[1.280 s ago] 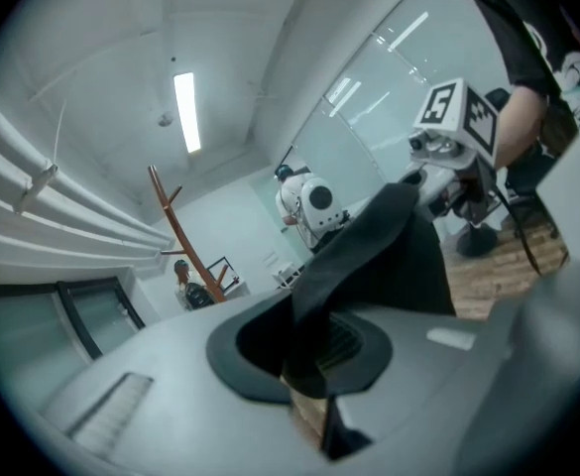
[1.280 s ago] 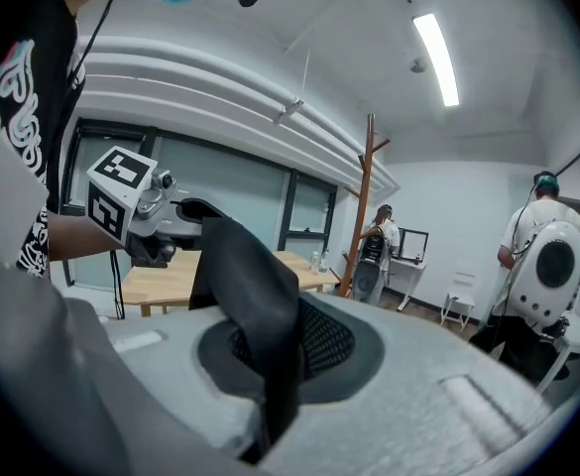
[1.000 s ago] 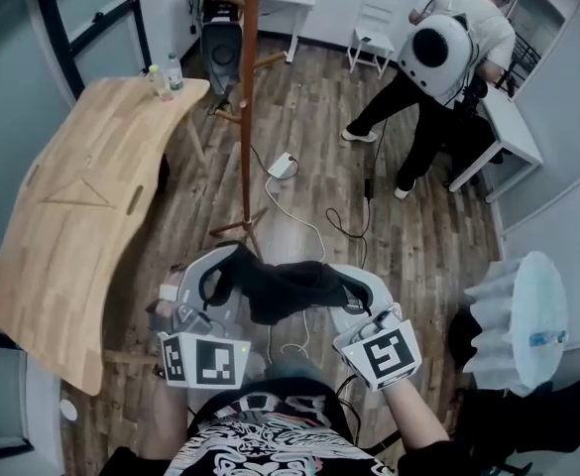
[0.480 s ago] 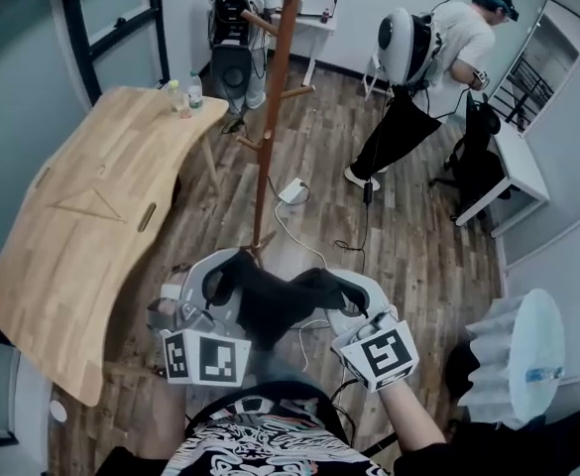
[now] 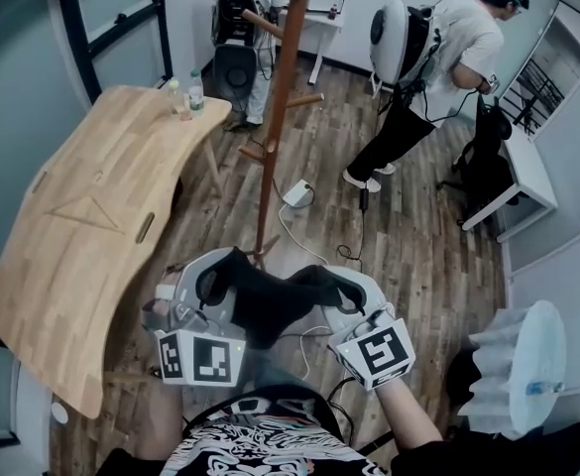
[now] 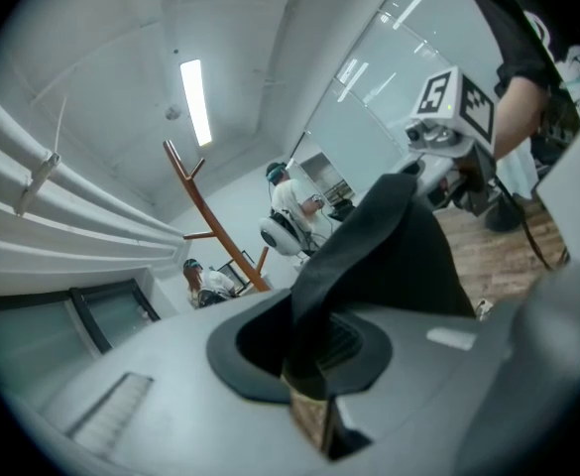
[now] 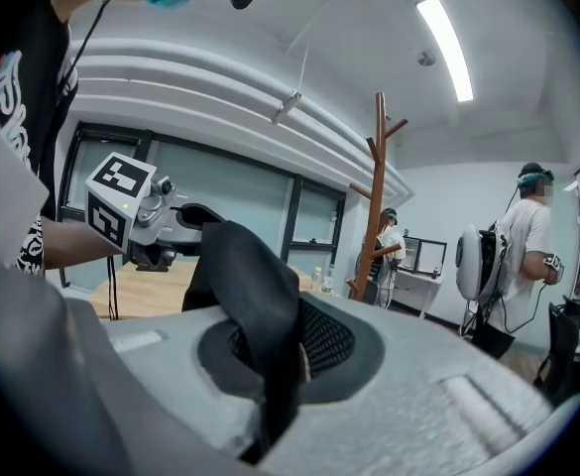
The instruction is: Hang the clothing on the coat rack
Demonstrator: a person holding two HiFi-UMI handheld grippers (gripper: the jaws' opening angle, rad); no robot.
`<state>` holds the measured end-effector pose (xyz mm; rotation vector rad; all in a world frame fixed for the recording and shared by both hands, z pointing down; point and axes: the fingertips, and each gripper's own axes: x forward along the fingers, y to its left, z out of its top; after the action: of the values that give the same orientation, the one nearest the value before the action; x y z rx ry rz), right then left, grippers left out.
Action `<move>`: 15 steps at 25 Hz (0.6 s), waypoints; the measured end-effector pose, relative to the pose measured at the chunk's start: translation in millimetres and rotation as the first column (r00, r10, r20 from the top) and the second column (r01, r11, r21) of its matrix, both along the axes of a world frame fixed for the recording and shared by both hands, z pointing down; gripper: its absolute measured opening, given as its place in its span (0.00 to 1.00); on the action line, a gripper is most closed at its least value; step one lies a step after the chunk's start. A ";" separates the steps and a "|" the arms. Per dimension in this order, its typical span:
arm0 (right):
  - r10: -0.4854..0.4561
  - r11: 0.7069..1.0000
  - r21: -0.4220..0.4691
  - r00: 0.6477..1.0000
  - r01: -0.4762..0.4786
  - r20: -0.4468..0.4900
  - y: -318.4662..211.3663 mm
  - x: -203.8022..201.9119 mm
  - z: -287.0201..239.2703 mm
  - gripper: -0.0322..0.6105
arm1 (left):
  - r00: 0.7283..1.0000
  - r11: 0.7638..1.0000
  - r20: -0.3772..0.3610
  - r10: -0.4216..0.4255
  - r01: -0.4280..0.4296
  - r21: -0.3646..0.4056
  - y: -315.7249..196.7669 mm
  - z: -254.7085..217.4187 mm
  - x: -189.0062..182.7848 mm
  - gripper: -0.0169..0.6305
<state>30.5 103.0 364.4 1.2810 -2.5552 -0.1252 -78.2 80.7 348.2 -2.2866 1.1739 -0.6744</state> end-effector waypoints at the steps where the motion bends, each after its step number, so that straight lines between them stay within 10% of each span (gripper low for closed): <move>1: -0.001 1.000 -0.002 1.000 0.001 0.003 -6.8 0.3 0.8 0.07 | 1.000 1.000 0.002 -0.001 0.001 -0.004 -6.4 1.1 0.1 0.04; 15: -0.024 1.000 -0.014 1.000 0.024 -0.002 -110.9 1.4 -1.2 0.07 | 1.000 1.000 -0.003 -0.019 0.019 -0.007 -109.8 -1.8 1.4 0.04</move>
<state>31.8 -7.9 363.2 1.2451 -2.5651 -0.1128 -76.8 -29.1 346.4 -2.2863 1.1977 -0.6830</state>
